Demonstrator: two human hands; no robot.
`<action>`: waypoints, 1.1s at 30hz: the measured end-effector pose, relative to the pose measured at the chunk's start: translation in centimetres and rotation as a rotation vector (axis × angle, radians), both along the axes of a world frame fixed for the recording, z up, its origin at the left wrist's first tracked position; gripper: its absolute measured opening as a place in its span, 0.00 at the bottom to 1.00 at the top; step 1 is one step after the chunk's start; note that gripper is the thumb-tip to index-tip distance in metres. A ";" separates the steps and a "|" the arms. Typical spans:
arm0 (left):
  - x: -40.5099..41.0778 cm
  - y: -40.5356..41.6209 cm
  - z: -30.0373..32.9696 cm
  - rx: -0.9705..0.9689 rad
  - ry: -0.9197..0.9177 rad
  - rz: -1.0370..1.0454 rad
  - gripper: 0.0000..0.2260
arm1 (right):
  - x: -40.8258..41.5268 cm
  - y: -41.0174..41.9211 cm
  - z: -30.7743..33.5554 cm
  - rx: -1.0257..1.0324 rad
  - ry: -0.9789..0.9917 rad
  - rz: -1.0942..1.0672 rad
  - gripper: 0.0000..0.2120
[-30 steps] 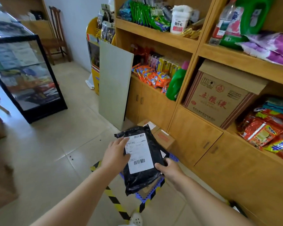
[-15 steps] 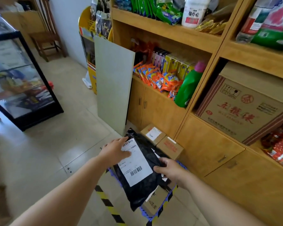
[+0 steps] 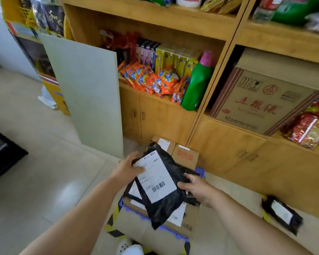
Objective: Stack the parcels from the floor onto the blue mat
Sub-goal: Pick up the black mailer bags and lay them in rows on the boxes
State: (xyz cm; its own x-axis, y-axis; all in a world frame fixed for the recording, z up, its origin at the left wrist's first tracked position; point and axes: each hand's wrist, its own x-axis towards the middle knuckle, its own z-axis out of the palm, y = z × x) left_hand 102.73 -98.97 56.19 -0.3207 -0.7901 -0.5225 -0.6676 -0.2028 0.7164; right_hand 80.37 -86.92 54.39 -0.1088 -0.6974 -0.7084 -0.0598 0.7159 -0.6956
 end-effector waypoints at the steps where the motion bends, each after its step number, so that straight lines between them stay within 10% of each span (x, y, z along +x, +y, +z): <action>1: 0.4 -1.0 -0.5 -0.043 -0.091 -0.031 0.33 | 0.7 -0.4 -0.8 0.002 -0.021 -0.065 0.13; 10: -1.9 -5.7 -7.9 0.007 -0.262 -0.197 0.37 | 4.5 0.0 -7.9 0.110 -0.120 -0.319 0.07; 18: -3.5 -4.3 -18.4 0.472 -0.191 -0.262 0.17 | 3.1 2.9 -18.1 0.353 -0.168 -0.381 0.09; 28: -7.5 1.6 -34.8 0.527 -0.295 -0.006 0.03 | 0.7 3.3 -34.7 0.316 -0.014 -0.679 0.37; 33: -8.9 3.4 -43.1 0.537 -0.285 0.050 0.09 | -0.7 2.3 -42.6 0.309 0.162 -0.658 0.34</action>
